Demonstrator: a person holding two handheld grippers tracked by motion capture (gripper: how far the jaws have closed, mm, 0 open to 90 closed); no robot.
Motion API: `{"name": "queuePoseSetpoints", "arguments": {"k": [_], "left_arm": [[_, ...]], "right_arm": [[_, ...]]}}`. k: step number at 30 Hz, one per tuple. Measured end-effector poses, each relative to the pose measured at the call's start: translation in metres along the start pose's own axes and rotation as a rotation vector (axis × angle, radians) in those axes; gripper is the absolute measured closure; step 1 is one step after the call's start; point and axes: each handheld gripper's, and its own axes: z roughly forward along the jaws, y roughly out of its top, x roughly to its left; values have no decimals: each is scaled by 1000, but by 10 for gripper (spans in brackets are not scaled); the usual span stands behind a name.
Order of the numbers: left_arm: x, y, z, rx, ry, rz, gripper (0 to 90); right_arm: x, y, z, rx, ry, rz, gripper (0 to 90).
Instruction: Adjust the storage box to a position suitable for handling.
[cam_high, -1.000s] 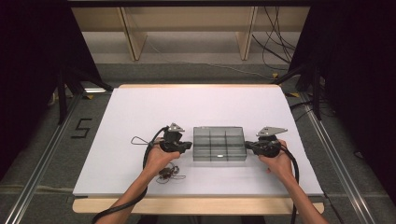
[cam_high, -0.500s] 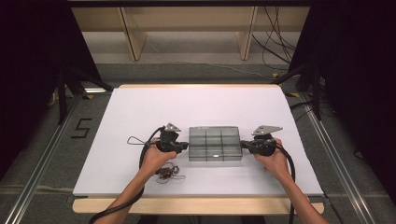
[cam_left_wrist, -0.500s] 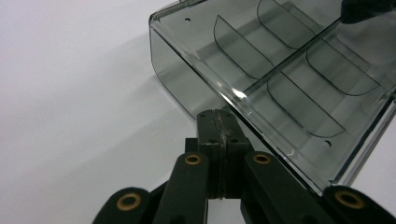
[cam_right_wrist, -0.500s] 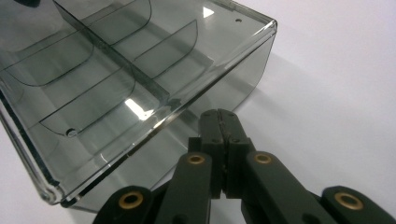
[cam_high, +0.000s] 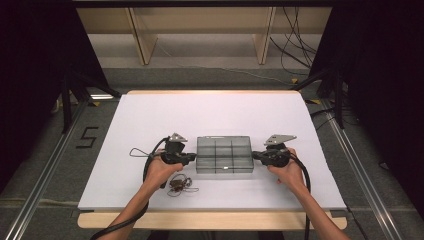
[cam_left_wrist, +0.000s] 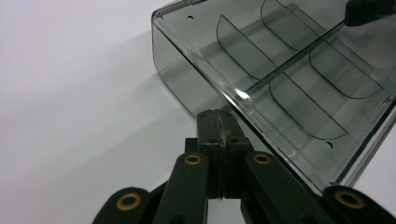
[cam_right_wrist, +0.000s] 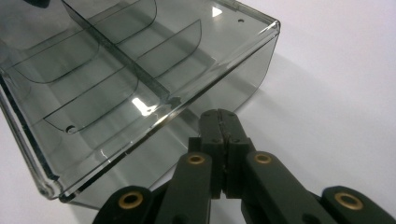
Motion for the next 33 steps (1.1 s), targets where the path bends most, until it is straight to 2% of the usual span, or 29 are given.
{"name": "queuePoseSetpoints", "arguments": {"k": [2, 3, 4, 7, 8, 10, 14, 18, 19, 21, 22, 23, 24, 25, 29, 30, 31, 33], "left_arm": [[2, -1, -2, 5, -2, 11, 889], [2, -2, -2, 6, 2, 1, 889], [2, -2, -2, 6, 2, 1, 889], [4, -4, -5, 6, 5, 2, 889], [4, -5, -6, -1, 10, -10, 889], [6, -5, -7, 4, 4, -5, 888], [6, -6, -7, 0, 9, -14, 885], [8, -7, -7, 3, 4, -25, 855], [8, -7, -8, 10, 12, -16, 844], [10, -8, -8, 9, 1, -21, 821], [11, -9, -9, 25, 3, -16, 813], [10, -10, -9, 6, 20, -24, 808], [13, -11, -10, 4, 14, -16, 803], [14, -12, -11, 1, 17, -28, 791], [19, -14, -18, -7, 29, -34, 762], [20, -15, -21, -7, 47, -34, 755], [21, -15, -21, -11, 38, -35, 740], [21, -16, -24, -12, 30, -37, 726]], "right_arm": [[0, 1, 2, -7, 2, -11, 900], [3, 1, 2, 1, 6, 12, 900], [2, 2, 3, -3, 2, -7, 900], [4, 4, 6, -6, 6, -16, 900], [5, 4, 5, 10, 11, -10, 900], [5, 5, 7, -1, 6, -24, 900], [7, 6, 7, 5, 6, -18, 900], [7, 5, 7, 1, 5, -16, 900], [7, 5, 7, 4, 3, -20, 900], [7, 5, 8, 3, 10, -31, 898], [7, 5, 7, 8, 7, -25, 898], [6, 5, 7, 4, 1, -27, 896], [6, 4, 7, 3, 1, -26, 896], [7, 4, 6, 4, -1, -17, 894], [7, 4, 3, -4, 1, -32, 888], [8, 4, 2, 0, 1, -19, 885], [7, 3, 1, -3, -6, -37, 882], [7, 2, -3, 0, -10, -33, 878]]}}
